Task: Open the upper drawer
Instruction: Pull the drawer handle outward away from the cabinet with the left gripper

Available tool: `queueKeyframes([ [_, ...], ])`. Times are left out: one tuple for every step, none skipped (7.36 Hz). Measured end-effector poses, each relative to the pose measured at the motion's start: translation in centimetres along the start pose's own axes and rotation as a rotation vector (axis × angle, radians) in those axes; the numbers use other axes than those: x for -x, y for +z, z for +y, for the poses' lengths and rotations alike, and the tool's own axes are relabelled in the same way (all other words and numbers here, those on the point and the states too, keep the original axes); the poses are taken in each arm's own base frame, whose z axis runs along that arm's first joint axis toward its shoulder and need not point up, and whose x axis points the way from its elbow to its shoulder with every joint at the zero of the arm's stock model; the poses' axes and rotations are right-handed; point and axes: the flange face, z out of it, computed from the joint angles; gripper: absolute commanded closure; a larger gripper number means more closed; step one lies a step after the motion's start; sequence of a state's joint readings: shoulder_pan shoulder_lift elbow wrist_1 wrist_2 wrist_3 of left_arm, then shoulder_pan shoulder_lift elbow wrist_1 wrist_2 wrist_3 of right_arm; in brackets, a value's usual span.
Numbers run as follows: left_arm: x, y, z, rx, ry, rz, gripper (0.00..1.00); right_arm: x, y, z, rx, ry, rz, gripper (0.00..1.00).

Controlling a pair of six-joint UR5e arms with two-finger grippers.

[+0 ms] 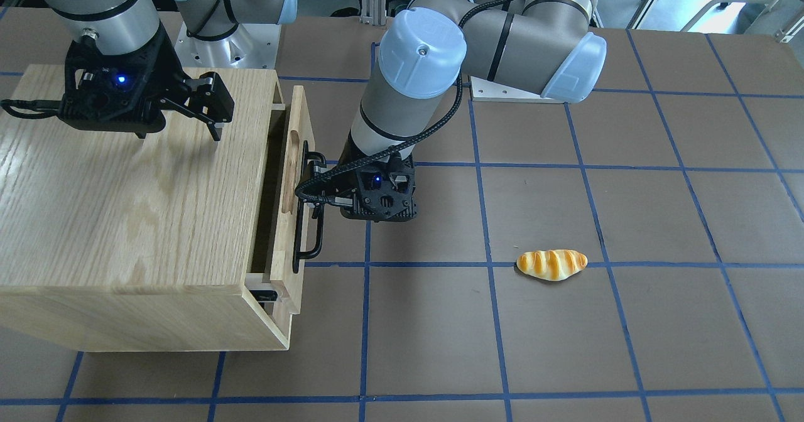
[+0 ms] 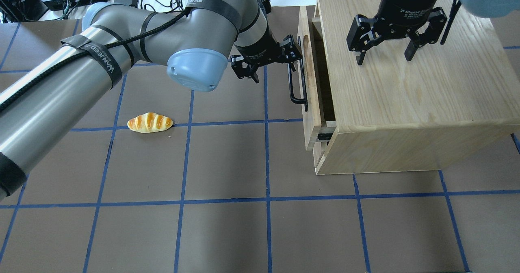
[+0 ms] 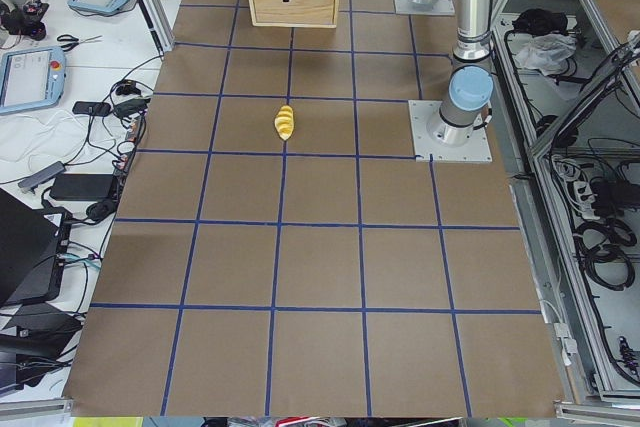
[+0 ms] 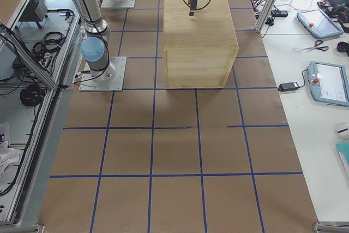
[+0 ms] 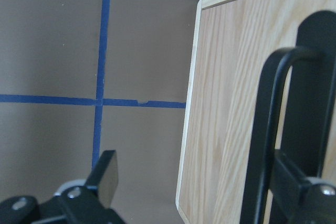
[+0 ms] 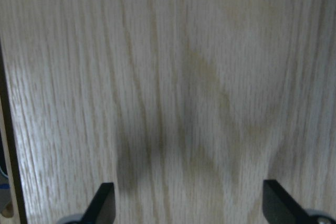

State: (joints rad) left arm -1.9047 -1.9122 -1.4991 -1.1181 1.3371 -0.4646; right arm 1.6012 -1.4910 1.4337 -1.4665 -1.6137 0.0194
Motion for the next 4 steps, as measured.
queueKeyframes([
  [0.3,-0.3,0.0,-0.001,0.013,-0.011,0.0,0.0,0.0,0.0,0.0,0.0,0.0,0.0],
  [0.6,-0.4,0.0,0.005,0.027,-0.019,0.0,0.0,0.0,0.0,0.0,0.0,0.0,0.0],
  [1.4,-0.7,-0.2,0.018,0.037,-0.03,0.0,0.0,0.0,0.0,0.0,0.0,0.0,0.0],
  [2.6,-1.1,-0.6,0.031,0.038,-0.04,0.0,0.0,0.0,0.0,-0.001,0.0,0.0,0.0],
])
